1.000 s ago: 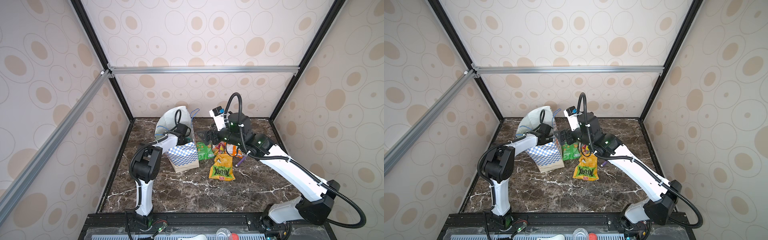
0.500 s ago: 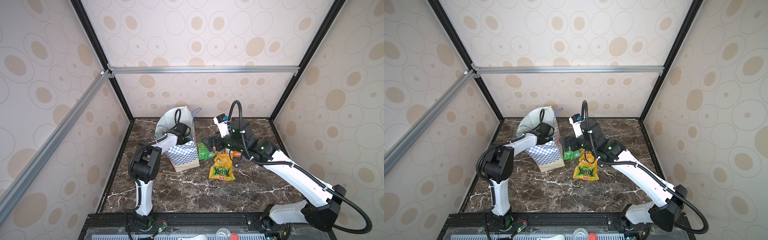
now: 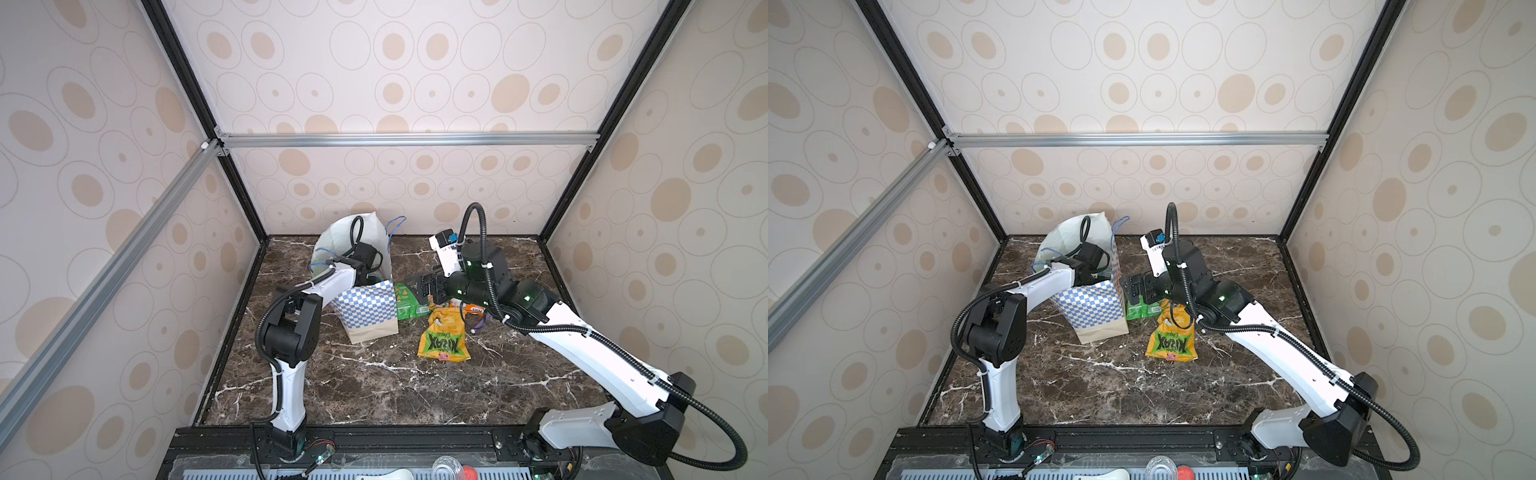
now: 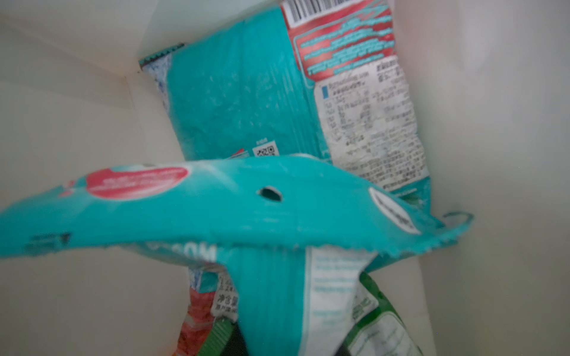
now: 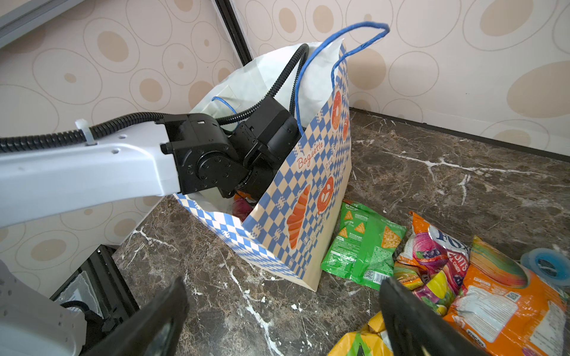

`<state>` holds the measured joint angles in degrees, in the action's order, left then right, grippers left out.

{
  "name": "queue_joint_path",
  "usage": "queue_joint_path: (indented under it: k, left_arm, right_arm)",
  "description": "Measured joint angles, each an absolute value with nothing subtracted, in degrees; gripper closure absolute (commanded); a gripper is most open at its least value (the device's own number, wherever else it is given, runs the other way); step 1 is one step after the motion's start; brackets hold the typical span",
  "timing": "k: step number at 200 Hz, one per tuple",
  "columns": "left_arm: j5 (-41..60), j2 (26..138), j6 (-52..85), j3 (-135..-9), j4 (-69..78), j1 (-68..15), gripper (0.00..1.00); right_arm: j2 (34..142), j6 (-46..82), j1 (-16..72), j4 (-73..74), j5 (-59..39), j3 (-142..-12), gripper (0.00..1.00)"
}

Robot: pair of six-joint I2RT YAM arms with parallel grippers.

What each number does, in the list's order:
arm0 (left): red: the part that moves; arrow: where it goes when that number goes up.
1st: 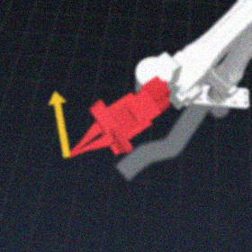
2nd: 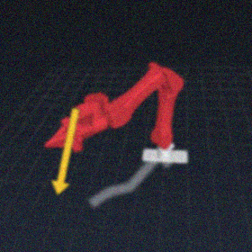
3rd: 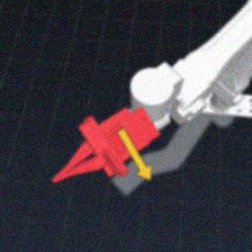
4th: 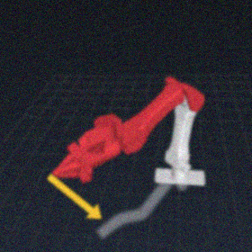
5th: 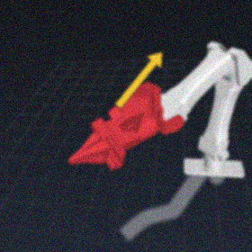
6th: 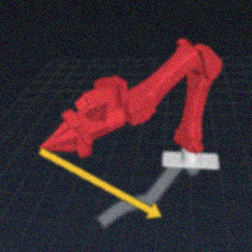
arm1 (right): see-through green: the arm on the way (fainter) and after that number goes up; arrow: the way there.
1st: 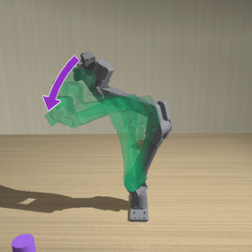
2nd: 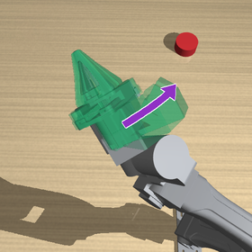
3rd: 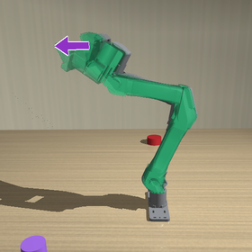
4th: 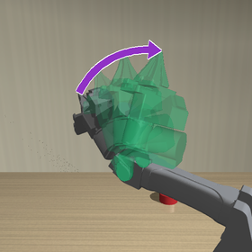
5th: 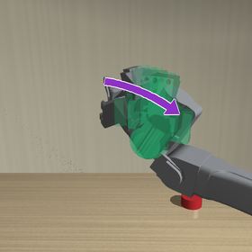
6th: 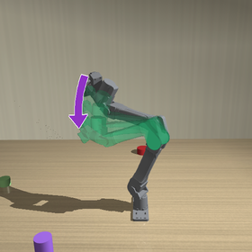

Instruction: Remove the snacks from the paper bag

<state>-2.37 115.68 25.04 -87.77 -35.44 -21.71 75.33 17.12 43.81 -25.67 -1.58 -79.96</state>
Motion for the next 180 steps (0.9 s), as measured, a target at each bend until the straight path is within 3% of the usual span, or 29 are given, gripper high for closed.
queue_joint_path:
  k: [180]
  left_arm:
    - [-10.68,108.33,24.4,-96.12,-40.84,-21.87,1.0]
  right_arm:
    - [75.64,15.88,43.81,-25.28,-2.22,-80.03,0.0]
